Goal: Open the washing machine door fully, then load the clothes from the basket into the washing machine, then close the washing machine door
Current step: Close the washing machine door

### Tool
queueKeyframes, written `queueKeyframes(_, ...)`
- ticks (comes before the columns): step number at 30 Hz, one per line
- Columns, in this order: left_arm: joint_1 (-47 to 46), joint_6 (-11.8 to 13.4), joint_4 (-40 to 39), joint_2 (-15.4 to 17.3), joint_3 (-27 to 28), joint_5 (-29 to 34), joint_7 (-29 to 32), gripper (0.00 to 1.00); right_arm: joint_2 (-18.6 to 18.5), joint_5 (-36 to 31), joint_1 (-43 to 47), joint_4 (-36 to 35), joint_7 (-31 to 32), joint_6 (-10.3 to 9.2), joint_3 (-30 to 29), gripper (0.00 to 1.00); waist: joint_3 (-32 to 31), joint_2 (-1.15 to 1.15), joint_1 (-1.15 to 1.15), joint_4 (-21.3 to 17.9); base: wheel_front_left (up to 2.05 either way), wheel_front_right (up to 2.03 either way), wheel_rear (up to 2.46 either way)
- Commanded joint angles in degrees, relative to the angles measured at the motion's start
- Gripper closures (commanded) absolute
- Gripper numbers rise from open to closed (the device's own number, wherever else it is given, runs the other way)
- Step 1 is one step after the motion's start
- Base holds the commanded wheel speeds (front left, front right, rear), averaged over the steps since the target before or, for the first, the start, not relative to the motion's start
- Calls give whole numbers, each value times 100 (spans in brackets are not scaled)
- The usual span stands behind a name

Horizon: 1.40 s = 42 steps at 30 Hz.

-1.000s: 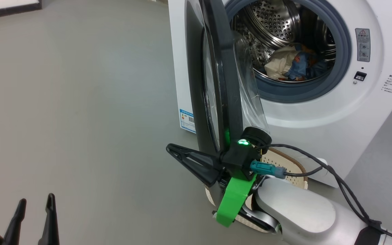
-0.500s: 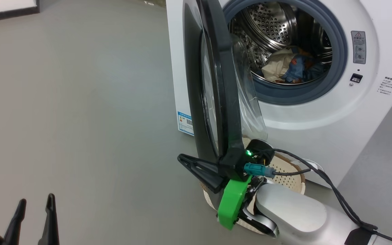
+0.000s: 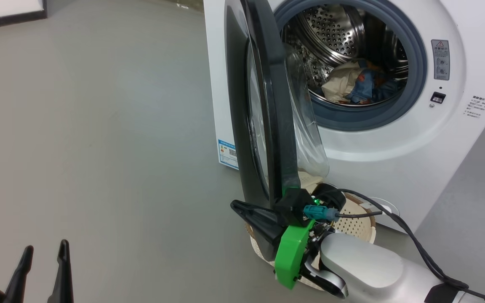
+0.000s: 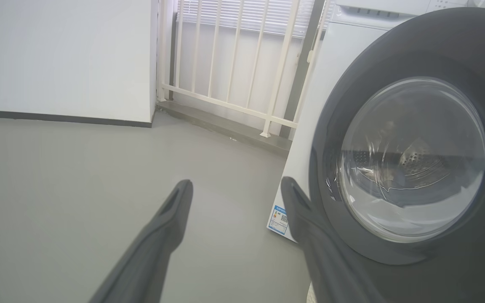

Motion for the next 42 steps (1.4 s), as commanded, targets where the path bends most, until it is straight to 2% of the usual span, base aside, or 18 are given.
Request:
queueKeyframes(1,-206,-20,-95,148,181,41,-61,0,51,78,-113,-6,-29,24,-95,100,-3,0,0,-4,0,0,0)
queueKeyframes(12,-205,-20,-81,179,167,41,-61,0,-56,112,72,202,-29,24,-354,100,-38,0,0,-34,0,0,0)
queueKeyframes(26,-180,-20,-19,232,76,42,-61,0,-426,2,499,365,-29,24,-964,100,-164,0,0,-136,0,0,0)
queueKeyframes(31,-190,-20,-4,264,61,20,-61,0,-526,-70,620,358,-29,24,-1253,100,-152,0,0,-280,0,0,0)
queueKeyframes(42,-247,-20,-23,295,6,-4,-61,0,-914,-23,453,559,-29,24,-1781,100,-22,0,0,-422,0,0,0)
